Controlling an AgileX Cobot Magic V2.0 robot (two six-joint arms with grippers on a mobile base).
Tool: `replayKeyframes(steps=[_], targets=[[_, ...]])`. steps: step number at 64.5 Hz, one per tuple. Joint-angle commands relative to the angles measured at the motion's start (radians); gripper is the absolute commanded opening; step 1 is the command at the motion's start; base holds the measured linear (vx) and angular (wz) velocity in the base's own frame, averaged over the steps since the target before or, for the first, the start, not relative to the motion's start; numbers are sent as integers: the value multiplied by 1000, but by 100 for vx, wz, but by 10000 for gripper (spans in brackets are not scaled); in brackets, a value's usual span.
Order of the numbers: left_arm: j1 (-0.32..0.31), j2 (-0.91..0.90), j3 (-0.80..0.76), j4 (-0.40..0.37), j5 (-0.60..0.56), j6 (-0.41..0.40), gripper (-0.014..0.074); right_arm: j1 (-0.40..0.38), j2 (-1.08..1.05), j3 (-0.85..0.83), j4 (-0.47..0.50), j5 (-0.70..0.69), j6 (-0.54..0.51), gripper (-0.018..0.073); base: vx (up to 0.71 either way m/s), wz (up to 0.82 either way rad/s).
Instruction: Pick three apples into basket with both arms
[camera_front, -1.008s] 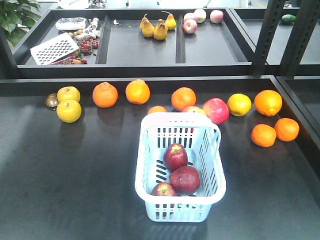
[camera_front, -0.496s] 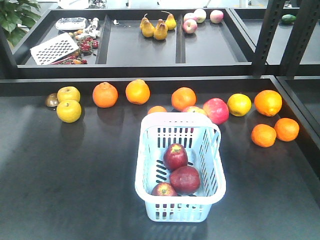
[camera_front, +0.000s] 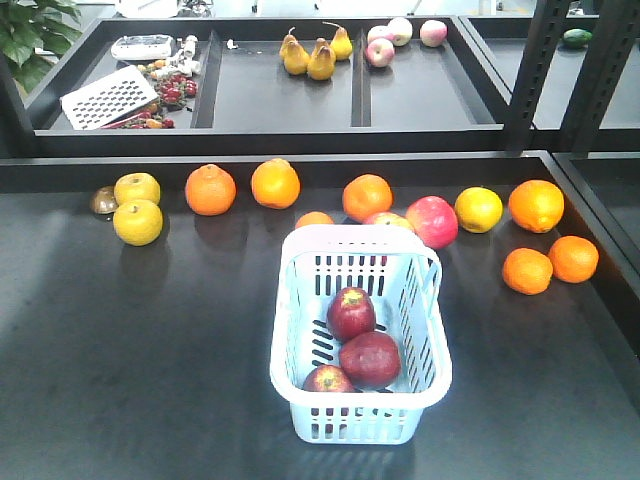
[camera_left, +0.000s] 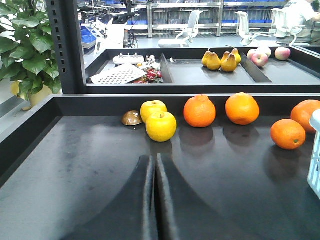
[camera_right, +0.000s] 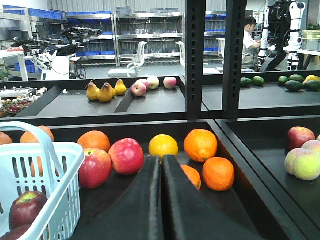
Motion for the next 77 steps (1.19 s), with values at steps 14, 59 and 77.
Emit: replayKeyframes(steps=[14, 59, 77], targets=[[3, -16, 8, -1, -76, -7, -6, -7, -12, 15, -10, -78, -1, -4, 0, 0], [-1, -16, 8, -1, -76, -7, -6, -7, -12, 15, -10, -78, -1, -4, 0, 0], [-1, -16, 8, -1, -76, -7, -6, -7, -12, 15, -10, -78, -1, -4, 0, 0]])
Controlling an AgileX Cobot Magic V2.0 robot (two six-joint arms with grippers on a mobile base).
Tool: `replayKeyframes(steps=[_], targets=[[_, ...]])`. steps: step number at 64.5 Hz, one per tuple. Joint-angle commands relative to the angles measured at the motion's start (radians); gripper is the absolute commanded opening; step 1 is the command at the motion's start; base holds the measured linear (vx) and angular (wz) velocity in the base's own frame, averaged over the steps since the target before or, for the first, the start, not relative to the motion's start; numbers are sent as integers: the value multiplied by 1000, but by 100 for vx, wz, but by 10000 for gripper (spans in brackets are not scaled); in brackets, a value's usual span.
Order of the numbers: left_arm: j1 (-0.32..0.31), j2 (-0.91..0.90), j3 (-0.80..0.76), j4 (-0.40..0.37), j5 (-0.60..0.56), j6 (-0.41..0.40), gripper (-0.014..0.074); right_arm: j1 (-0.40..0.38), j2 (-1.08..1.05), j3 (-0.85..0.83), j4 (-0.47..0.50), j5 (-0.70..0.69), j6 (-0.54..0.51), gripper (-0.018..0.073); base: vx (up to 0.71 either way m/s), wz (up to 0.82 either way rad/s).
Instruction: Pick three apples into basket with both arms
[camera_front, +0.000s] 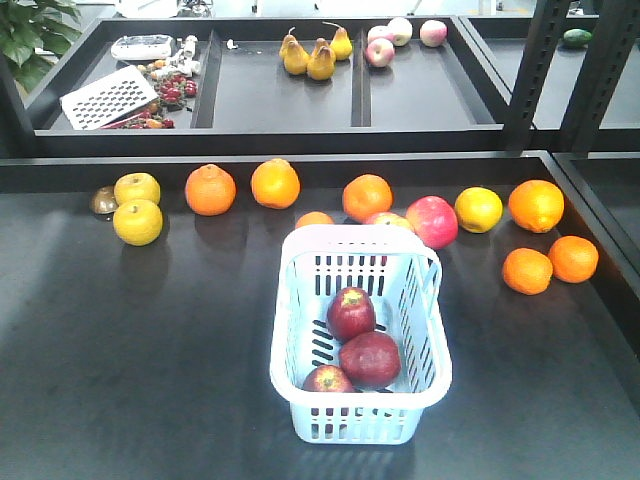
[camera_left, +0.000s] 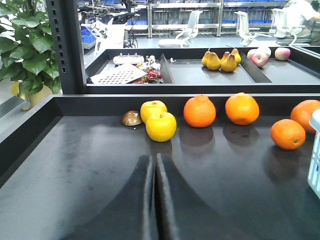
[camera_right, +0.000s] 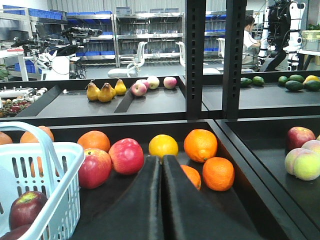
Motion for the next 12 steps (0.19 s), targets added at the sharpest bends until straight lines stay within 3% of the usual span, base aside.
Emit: replayKeyframes(steps=[1, 12], targets=[[-1, -16, 8, -1, -76, -7, -6, -7, -12, 15, -10, -77, -1, -4, 0, 0], [-1, -16, 8, -1, -76, -7, -6, -7, -12, 15, -10, -77, -1, -4, 0, 0]])
